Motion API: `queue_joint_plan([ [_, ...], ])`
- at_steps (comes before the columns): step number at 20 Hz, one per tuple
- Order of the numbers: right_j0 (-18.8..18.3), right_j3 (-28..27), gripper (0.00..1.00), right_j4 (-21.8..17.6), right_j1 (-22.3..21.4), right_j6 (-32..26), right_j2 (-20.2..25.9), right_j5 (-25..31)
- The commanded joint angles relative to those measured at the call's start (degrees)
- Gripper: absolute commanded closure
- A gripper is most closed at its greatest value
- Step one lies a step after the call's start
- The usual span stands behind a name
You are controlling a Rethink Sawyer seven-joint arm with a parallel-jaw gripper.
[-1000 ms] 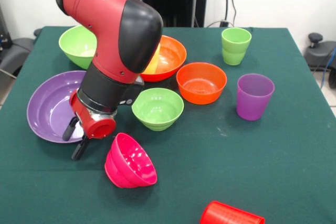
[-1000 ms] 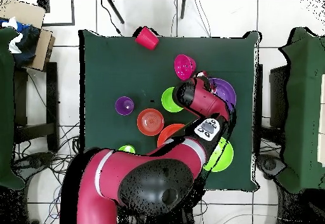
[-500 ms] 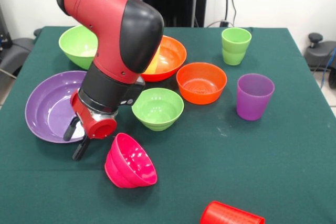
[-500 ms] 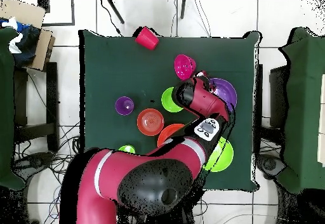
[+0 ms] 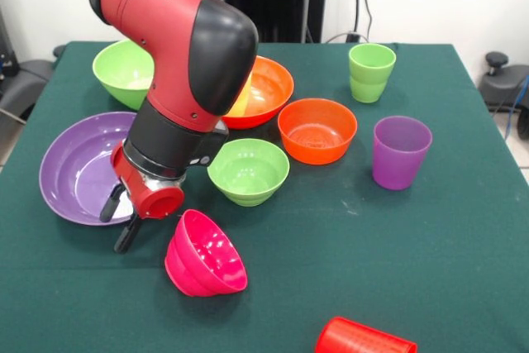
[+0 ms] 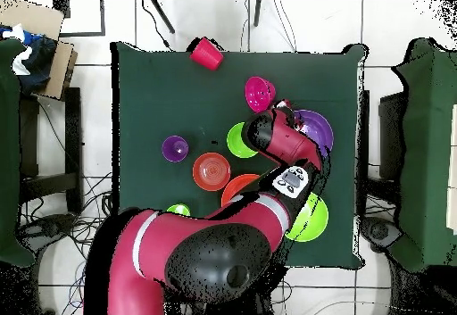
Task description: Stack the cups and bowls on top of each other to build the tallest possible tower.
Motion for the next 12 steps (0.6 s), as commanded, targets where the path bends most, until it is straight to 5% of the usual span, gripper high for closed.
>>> queue_joint_plan([
  [1, 1.6, 2.6, 0.00, -2.8, 1.6, 4.9, 4.6, 4.4],
  [2, 1.6, 2.6, 0.00, -2.7, 1.7, 5.0, 4.4, 4.5],
  [3, 1.7, 2.6, 1.00, -2.6, 1.7, 5.1, 4.3, 4.6],
  [12, 1.7, 2.5, 1.00, -2.5, 1.6, 5.1, 4.3, 5.3],
])
